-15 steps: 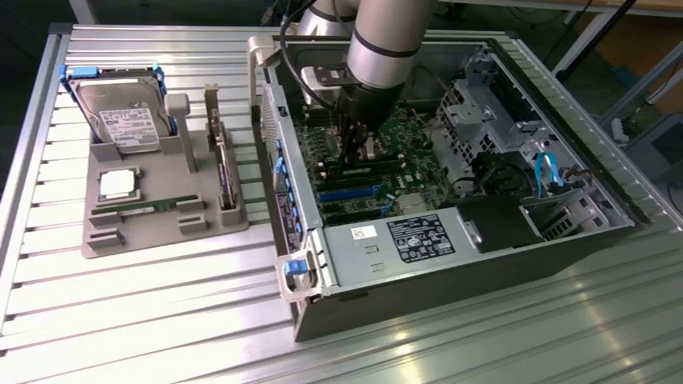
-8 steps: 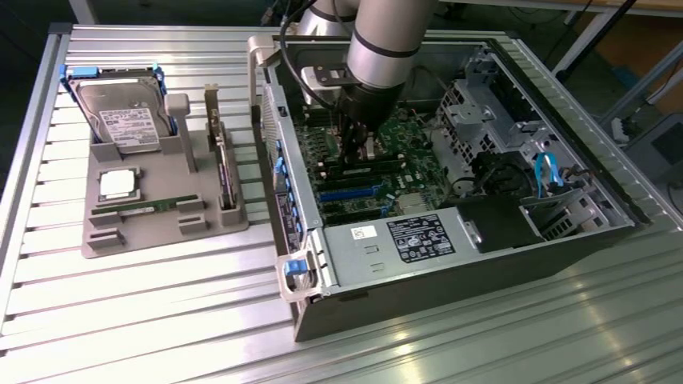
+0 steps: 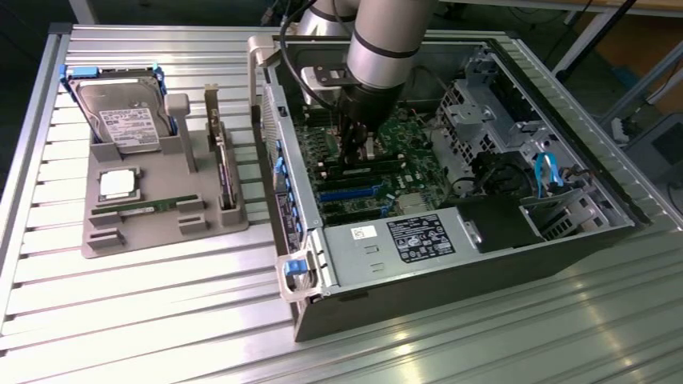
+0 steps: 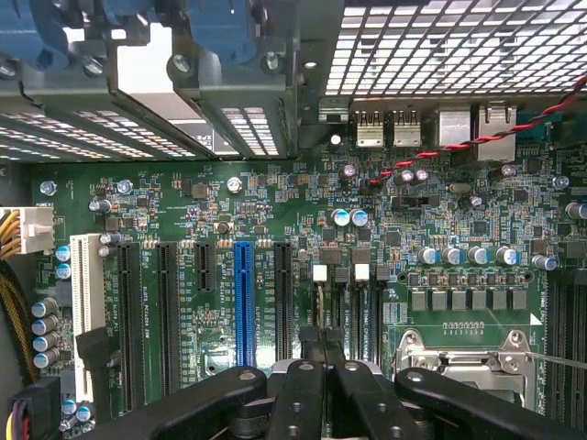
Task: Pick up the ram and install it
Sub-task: 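Press down the ram until it locks into place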
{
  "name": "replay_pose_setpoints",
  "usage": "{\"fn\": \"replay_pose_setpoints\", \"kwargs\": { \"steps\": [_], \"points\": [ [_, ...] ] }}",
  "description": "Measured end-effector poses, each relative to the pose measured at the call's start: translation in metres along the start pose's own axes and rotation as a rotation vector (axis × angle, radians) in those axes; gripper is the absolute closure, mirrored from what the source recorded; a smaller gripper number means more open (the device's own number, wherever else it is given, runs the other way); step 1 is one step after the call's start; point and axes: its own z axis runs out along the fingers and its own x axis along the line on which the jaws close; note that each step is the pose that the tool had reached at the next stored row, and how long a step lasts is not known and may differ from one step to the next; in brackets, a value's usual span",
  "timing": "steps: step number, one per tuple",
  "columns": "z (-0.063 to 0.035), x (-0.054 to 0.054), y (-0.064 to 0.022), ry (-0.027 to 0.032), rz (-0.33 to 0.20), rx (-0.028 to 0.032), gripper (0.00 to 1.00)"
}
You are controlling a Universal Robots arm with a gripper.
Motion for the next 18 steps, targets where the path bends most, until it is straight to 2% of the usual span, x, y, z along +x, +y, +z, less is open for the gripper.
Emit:
{"fn": "replay_pose_setpoints", "kwargs": {
  "steps": [18],
  "points": [
    [-0.0008, -0.0001, -0.0001, -0.0011, 0.000, 0.0009, 0.90]
  ]
}}
